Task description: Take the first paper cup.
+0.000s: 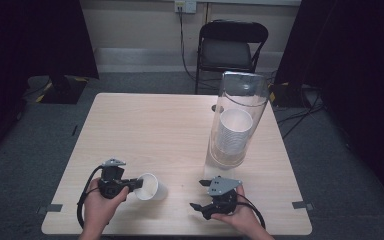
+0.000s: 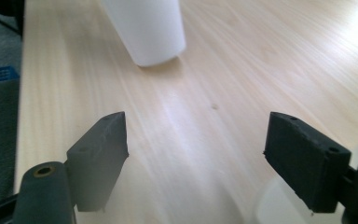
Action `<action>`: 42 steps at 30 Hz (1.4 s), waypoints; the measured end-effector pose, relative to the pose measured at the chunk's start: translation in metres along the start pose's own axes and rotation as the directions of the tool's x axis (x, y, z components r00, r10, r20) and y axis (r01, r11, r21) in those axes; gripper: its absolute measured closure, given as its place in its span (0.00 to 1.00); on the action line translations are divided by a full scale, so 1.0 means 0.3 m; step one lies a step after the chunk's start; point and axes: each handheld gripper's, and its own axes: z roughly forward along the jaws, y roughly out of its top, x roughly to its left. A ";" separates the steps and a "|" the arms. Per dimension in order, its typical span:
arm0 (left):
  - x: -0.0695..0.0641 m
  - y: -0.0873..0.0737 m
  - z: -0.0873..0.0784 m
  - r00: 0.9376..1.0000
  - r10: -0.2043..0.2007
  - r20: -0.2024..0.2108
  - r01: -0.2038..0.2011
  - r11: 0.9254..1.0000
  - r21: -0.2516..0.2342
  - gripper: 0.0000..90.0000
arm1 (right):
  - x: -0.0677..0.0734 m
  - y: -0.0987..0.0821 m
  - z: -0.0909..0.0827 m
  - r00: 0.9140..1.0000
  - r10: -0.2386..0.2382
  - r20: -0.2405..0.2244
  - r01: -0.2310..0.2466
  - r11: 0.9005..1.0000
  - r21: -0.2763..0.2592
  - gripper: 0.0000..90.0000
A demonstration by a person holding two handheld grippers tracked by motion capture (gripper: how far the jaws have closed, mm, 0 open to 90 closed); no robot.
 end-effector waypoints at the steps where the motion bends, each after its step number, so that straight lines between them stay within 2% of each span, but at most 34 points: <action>1: 0.007 0.003 -0.001 1.000 -0.009 -0.007 0.009 1.000 -0.006 0.94 | -0.008 -0.003 -0.005 1.000 0.005 0.012 -0.004 1.000 -0.003 0.23; 5: 0.019 0.005 0.003 1.000 -0.010 -0.008 0.010 1.000 -0.014 0.90 | -0.017 -0.007 -0.016 0.999 0.016 0.035 -0.015 1.000 -0.007 0.23; 8: 0.014 0.014 0.012 1.000 -0.003 0.026 0.004 0.999 -0.034 0.86 | -0.018 -0.023 -0.032 0.999 0.008 0.051 -0.008 1.000 0.007 0.23; 11: 0.010 0.018 0.014 0.999 0.003 0.036 -0.001 0.999 -0.051 0.81 | -0.023 -0.034 -0.041 0.998 0.015 0.057 -0.016 1.000 0.009 0.23; 16: 0.004 0.025 0.016 0.998 0.016 0.063 -0.012 0.997 -0.071 0.76 | -0.045 -0.051 -0.075 0.996 0.051 0.078 -0.051 0.999 -0.003 0.23; 19: -0.006 0.026 0.017 0.997 0.020 0.078 -0.014 0.997 -0.082 0.66 | -0.057 -0.065 -0.093 0.994 0.074 0.082 -0.073 0.997 -0.009 0.23; 20: -0.011 0.024 0.016 0.996 0.032 0.085 -0.024 0.996 -0.089 0.63 | -0.067 -0.077 -0.102 0.991 0.094 0.090 -0.095 0.996 -0.001 0.24; 25: -0.011 0.019 -0.005 0.993 0.051 0.104 -0.038 0.991 -0.129 0.53 | -0.093 -0.089 -0.123 0.984 0.139 0.114 -0.137 0.990 -0.019 0.23; 27: -0.010 0.019 -0.013 0.993 0.049 0.105 -0.035 0.991 -0.133 0.50 | -0.101 -0.092 -0.129 0.982 0.148 0.115 -0.146 0.989 -0.021 0.23; 29: -0.005 0.012 -0.035 0.992 0.071 0.107 -0.055 0.989 -0.138 0.50 | -0.108 -0.095 -0.133 0.980 0.159 0.121 -0.158 0.987 -0.019 0.23; 33: 0.004 -0.002 -0.057 0.991 0.085 0.108 -0.068 0.986 -0.153 0.47 | -0.116 -0.099 -0.139 0.975 0.177 0.131 -0.176 0.984 -0.018 0.23; 34: 0.012 -0.014 -0.072 0.990 0.105 0.096 -0.089 0.983 -0.162 0.46 | -0.123 -0.100 -0.144 0.974 0.185 0.134 -0.183 0.983 -0.026 0.23; 38: 0.031 -0.041 -0.091 0.988 0.139 0.072 -0.125 0.976 -0.177 0.44 | -0.141 -0.098 -0.152 0.970 0.194 0.146 -0.192 0.981 -0.034 0.23; 42: 0.050 -0.062 -0.090 0.983 0.165 0.075 -0.149 0.971 -0.185 0.41 | -0.156 -0.095 -0.160 0.967 0.193 0.164 -0.190 0.981 -0.037 0.23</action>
